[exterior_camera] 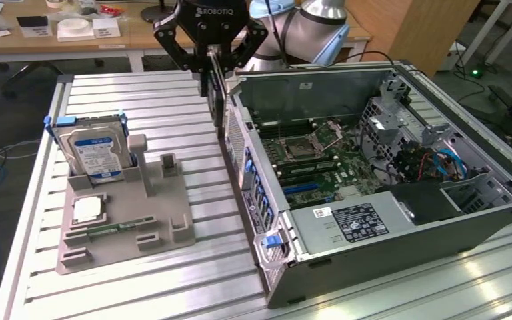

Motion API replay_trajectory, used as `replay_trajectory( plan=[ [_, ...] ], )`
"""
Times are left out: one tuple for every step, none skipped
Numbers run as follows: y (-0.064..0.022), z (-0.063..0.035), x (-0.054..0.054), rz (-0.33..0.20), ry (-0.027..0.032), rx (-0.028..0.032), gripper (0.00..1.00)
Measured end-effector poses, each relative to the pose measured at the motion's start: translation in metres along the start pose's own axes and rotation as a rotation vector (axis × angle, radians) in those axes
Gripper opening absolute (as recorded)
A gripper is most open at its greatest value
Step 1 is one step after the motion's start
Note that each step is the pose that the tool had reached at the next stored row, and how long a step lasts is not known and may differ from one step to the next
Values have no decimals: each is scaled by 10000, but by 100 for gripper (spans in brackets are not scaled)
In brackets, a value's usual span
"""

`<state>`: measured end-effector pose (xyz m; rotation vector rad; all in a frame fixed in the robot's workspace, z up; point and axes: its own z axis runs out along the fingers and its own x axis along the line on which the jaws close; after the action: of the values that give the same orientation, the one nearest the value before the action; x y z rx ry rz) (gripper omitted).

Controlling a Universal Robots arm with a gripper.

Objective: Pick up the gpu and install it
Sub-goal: 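Pick up the gpu and move the gpu toward the slot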

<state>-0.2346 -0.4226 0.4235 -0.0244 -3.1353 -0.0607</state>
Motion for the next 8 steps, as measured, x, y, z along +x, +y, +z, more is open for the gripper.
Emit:
replay_trajectory(
  plan=[
    [0, 0, -15, 0, 0, 0, 28],
    [0, 0, -31, 0, 0, 0, 28],
    [1, 0, -45, 0, 0, 0, 28],
    [1, 0, -59, 0, 0, 0, 28],
    [1, 0, -74, -1, -1, -1, 28],
    [1, 0, -89, -1, 0, 0, 28],
    [2, -1, -103, 0, 1, 1, 28],
    [2, -1, -118, 0, 0, 0, 28]
  ],
)
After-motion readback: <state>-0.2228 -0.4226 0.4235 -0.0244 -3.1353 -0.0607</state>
